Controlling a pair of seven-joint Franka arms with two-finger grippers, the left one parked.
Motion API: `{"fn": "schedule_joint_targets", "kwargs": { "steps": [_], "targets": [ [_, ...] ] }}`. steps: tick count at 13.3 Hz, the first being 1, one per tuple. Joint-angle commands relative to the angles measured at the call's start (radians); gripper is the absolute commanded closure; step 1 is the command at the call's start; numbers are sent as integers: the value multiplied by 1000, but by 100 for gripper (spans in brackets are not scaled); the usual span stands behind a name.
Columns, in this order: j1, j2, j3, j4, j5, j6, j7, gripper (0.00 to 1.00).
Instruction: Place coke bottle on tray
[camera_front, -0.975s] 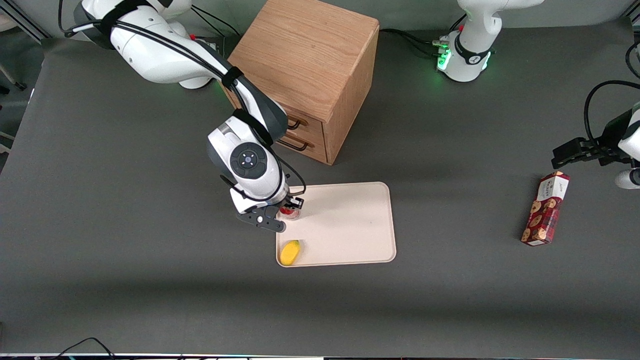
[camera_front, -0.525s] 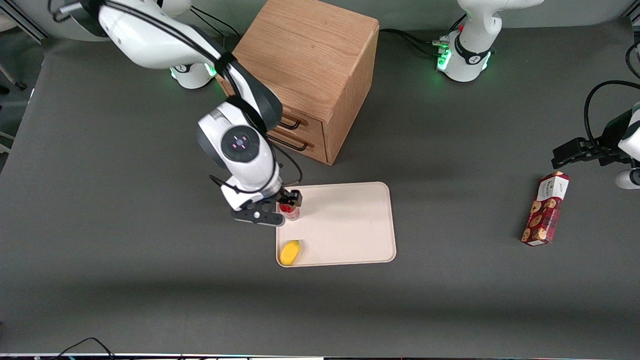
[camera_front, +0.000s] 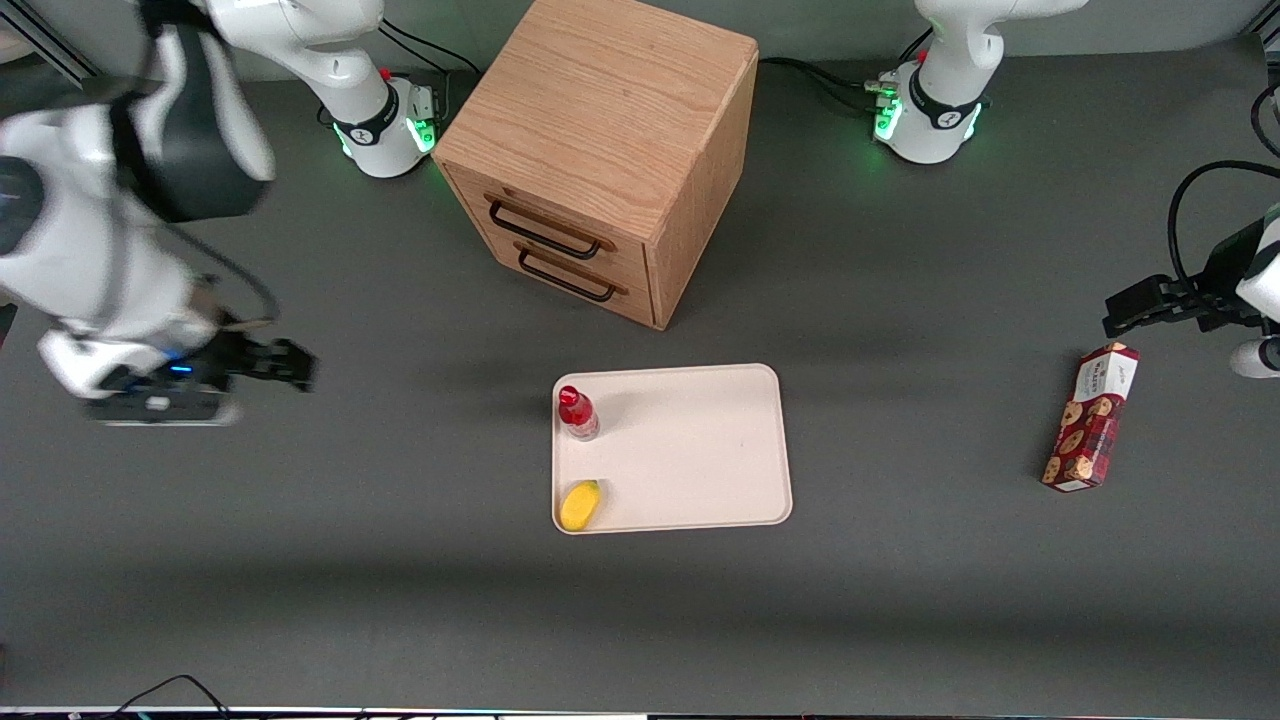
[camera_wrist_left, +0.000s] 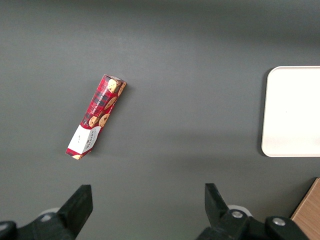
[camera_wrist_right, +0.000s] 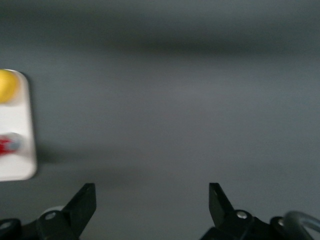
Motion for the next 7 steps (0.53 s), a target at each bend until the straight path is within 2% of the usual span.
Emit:
{"fn": "schedule_joint_targets", "kwargs": {
  "steps": [1, 3, 7],
  "targets": [
    [-20, -126, -105, -124, 40, 18, -178, 0],
    [-20, -167, -180, -136, 118, 16, -235, 0],
    [-16, -194, -187, -135, 126, 12, -221, 0]
  ]
}}
